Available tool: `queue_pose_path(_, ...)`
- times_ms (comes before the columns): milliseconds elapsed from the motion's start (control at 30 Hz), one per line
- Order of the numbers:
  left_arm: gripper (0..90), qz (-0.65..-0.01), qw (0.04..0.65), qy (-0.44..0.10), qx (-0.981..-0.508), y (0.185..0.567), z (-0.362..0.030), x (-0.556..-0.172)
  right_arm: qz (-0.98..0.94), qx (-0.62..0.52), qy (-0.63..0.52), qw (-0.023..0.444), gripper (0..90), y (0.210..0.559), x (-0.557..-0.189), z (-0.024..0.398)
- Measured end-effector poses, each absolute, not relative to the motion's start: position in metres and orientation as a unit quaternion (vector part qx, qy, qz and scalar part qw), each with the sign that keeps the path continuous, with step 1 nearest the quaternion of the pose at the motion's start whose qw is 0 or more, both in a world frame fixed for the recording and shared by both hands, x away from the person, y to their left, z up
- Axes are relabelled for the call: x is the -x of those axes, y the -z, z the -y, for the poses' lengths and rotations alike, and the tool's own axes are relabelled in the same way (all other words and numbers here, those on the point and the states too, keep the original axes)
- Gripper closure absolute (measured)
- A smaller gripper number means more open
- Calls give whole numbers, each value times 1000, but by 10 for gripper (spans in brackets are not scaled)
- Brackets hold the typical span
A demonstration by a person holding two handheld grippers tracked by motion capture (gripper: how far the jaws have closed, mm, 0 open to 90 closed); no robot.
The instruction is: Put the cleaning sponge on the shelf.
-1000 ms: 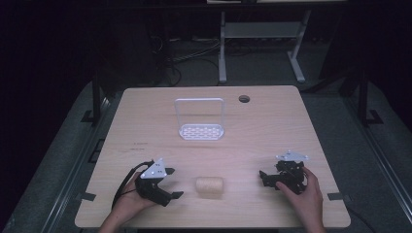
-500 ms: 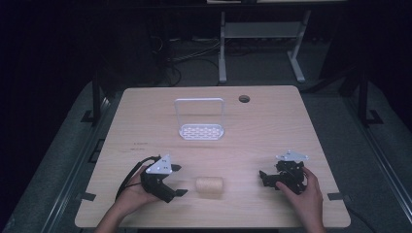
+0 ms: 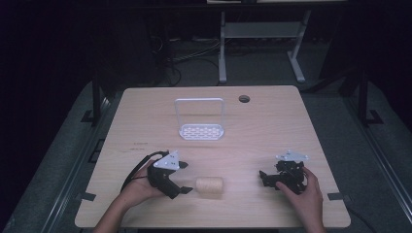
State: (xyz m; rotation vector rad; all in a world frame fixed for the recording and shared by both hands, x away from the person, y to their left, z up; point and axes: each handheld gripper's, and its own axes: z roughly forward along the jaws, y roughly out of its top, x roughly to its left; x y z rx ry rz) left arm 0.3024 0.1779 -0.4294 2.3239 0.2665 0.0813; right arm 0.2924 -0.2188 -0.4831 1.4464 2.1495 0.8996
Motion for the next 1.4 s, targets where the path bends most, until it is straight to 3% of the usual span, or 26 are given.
queue_pose_path(1400,138,-21,365,13,-931,431,-110,-320,-769,-516,-322,197,6,483,-292,219)
